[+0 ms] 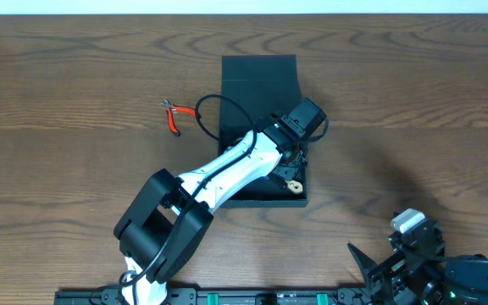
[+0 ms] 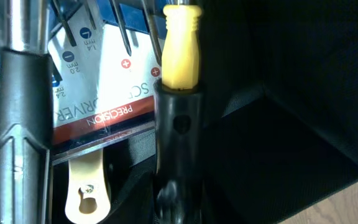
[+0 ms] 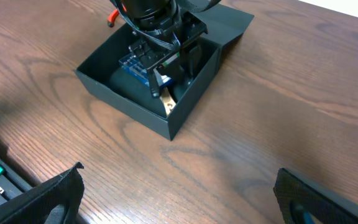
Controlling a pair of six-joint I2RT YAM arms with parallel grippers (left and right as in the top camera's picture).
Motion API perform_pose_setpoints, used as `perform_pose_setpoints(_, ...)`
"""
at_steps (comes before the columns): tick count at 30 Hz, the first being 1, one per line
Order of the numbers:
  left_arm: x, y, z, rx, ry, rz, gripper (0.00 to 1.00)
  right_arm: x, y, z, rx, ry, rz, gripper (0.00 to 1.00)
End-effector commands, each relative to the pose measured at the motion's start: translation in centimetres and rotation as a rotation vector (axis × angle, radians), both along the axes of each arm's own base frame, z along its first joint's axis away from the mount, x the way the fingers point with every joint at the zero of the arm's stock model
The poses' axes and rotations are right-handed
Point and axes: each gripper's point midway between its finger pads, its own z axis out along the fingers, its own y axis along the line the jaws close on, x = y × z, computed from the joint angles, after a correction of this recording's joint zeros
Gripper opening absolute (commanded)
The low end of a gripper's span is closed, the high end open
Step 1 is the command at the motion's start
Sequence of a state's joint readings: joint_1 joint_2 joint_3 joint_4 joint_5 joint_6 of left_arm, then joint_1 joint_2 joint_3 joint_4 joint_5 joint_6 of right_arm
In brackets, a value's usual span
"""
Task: Pack container
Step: 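Lift the screwdriver with the left gripper and lower it into the box, then open the left gripper and lift it back toward the pliers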
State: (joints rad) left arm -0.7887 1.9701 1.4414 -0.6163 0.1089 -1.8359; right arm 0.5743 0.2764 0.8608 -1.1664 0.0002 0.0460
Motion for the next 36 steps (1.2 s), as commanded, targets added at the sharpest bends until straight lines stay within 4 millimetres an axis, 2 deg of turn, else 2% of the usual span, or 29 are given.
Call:
perform_pose_setpoints(1, 0.2, -0.3, 0.0, -0.013, 0.008, 0.006, 0.27, 0.0, -0.1, 0.0, 0.011, 0.007, -0.017, 0.99)
perform_pose_setpoints(9, 0.5, -0.2, 1.3, -0.030, -0.017, 0.010, 0.28, 0.0, -0.1, 0.0, 0.011, 0.007, -0.017, 0.99)
perform_pose_setpoints(13, 1.1, 0.1, 3.0, -0.045, -0.059, 0.024, 0.29, 0.0, -0.1, 0.0, 0.011, 0.007, -0.017, 0.99)
perform_pose_setpoints(16, 1.8, 0.7, 5.2, -0.062, -0.112, 0.044, 0.29, 0.0, -0.1, 0.0, 0.011, 0.007, -0.017, 0.99)
perform_pose_setpoints(17, 2.1, 1.0, 6.2, -0.069, -0.139, 0.051, 0.33, 0.0, -0.1, 0.0, 0.011, 0.007, -0.017, 0.99)
perform_pose_setpoints(19, 2.7, 1.7, 8.4, -0.076, -0.202, 0.073, 0.52, 0.0, -0.1, 0.0, 0.011, 0.007, -0.017, 0.99)
perform_pose_setpoints(21, 3.6, 3.1, 11.2, -0.066, -0.298, 0.090, 0.79, 0.0, -0.1, 0.0, 0.011, 0.007, -0.017, 0.99)
perform_pose_setpoints(22, 4.1, 4.1, 12.8, -0.049, -0.357, 0.092, 0.88, 0.0, -0.1, 0.0, 0.011, 0.007, -0.017, 0.99)
perform_pose_setpoints(24, 5.0, 6.3, 15.3, -0.004, -0.452, 0.090, 0.99, 0.0, -0.1, 0.0, 0.011, 0.007, -0.017, 0.99)
perform_pose_setpoints(26, 6.0, 9.0, 17.2, 0.041, -0.515, 0.078, 0.99, 0.0, -0.1, 0.0, 0.011, 0.007, -0.017, 0.99)
perform_pose_setpoints(29, 8.0, 13.2, 18.4, 0.116, -0.568, 0.020, 0.98, 0.0, -0.1, 0.0, 0.011, 0.007, -0.017, 0.99)
perform_pose_setpoints(33, 10.2, 18.3, 18.0, 0.192, -0.580, -0.187, 0.99, 0.0, -0.1, 0.0, 0.011, 0.007, -0.017, 0.99)
perform_pose_setpoints(36, 10.6, 22.7, 16.1, 0.198, -0.510, -0.261, 0.99, 0.0, -0.1, 0.0, 0.011, 0.007, -0.017, 0.99)
